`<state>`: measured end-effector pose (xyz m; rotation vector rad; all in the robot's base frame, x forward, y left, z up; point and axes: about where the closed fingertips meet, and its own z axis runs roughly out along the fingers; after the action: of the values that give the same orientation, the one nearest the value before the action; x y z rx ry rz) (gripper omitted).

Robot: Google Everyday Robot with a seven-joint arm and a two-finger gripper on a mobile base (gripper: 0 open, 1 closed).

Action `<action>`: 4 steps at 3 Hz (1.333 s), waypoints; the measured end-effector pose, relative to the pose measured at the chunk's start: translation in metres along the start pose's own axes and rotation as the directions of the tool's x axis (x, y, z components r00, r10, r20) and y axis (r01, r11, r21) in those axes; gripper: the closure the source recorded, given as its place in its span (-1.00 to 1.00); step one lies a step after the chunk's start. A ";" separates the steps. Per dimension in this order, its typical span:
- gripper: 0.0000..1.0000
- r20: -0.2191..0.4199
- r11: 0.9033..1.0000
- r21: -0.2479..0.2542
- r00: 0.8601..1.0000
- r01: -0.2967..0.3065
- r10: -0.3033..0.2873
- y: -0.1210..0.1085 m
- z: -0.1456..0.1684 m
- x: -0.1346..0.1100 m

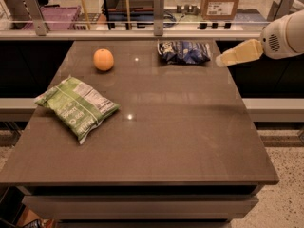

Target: Pick blue chip bag

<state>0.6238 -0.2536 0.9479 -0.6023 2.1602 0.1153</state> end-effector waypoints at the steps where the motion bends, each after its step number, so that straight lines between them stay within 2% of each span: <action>1: -1.00 0.026 1.000 -0.019 1.000 0.003 -0.003 -0.002 0.023 -0.004; 4: -1.00 0.140 0.995 -0.102 0.990 0.007 0.007 -0.010 0.106 -0.007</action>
Offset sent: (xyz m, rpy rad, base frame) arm 0.0776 0.0133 -0.0504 0.1113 -0.0789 0.0711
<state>0.7094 -0.2292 0.8884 -0.6335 2.0270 0.2620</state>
